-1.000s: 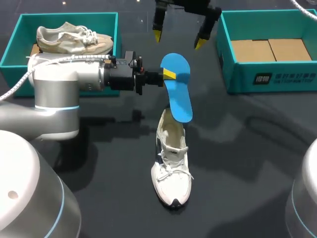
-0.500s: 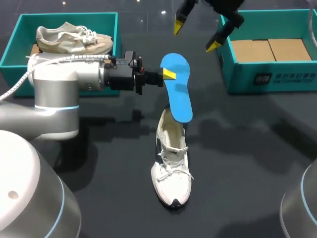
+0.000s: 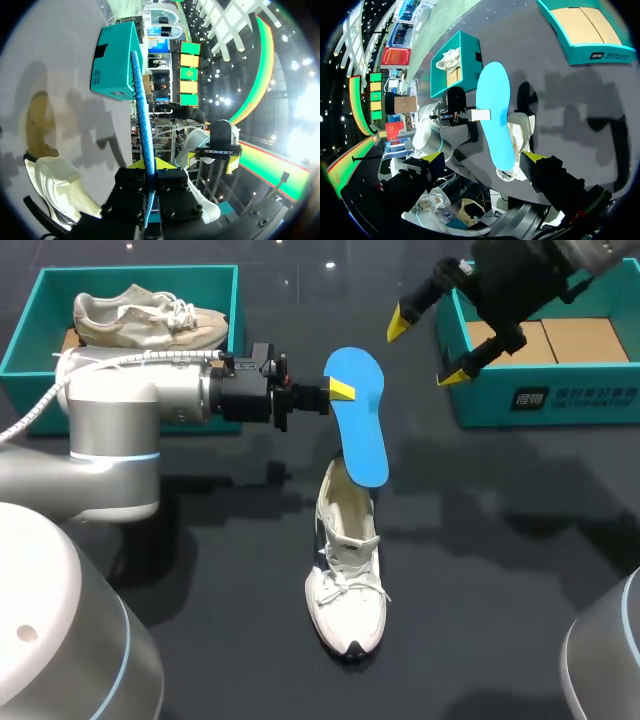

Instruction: Take the shoe out of the shoebox, open the shoe tongue, remove and reinsert the insole, then place the shoe into the shoebox

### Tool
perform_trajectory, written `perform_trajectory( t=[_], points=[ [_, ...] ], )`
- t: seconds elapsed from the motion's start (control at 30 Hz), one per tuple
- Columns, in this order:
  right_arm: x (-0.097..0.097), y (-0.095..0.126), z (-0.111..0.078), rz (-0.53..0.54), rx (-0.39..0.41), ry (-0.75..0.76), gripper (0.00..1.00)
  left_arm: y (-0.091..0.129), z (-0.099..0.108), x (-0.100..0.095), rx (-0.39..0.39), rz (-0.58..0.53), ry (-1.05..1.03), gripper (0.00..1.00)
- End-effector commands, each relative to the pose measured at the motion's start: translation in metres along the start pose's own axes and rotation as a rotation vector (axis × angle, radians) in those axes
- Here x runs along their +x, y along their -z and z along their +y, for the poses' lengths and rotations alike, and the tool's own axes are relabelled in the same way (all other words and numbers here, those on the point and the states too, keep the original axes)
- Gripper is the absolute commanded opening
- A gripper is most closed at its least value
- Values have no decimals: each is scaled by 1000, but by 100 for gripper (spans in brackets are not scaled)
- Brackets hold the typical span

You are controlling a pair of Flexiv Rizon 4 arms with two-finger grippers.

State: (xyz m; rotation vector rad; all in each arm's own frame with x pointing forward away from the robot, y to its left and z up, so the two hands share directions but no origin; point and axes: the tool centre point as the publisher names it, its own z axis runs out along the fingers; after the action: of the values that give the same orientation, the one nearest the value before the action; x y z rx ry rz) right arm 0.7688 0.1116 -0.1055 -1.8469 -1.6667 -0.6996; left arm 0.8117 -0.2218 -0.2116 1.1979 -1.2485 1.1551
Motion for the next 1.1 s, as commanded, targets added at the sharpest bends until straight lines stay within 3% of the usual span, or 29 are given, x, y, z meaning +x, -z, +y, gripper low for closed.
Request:
perform_trajectory(
  t=[0.03, 0.37, 0.73, 1.1],
  points=[
    [-13, -7, -4, 521, -28, -13, 100, -1, 0, 0, 1, 0, 0, 0],
    [-24, -31, -2, 574, -3, -28, 100, -1, 0, 0, 1, 0, 0, 0],
    [-29, -37, -6, 579, 9, -30, 100, -1, 0, 0, 1, 0, 0, 0],
    [-33, -45, 0, 610, 31, 4, 100, 28, -6, 20, 16, 47, -356, 0]
  ],
)
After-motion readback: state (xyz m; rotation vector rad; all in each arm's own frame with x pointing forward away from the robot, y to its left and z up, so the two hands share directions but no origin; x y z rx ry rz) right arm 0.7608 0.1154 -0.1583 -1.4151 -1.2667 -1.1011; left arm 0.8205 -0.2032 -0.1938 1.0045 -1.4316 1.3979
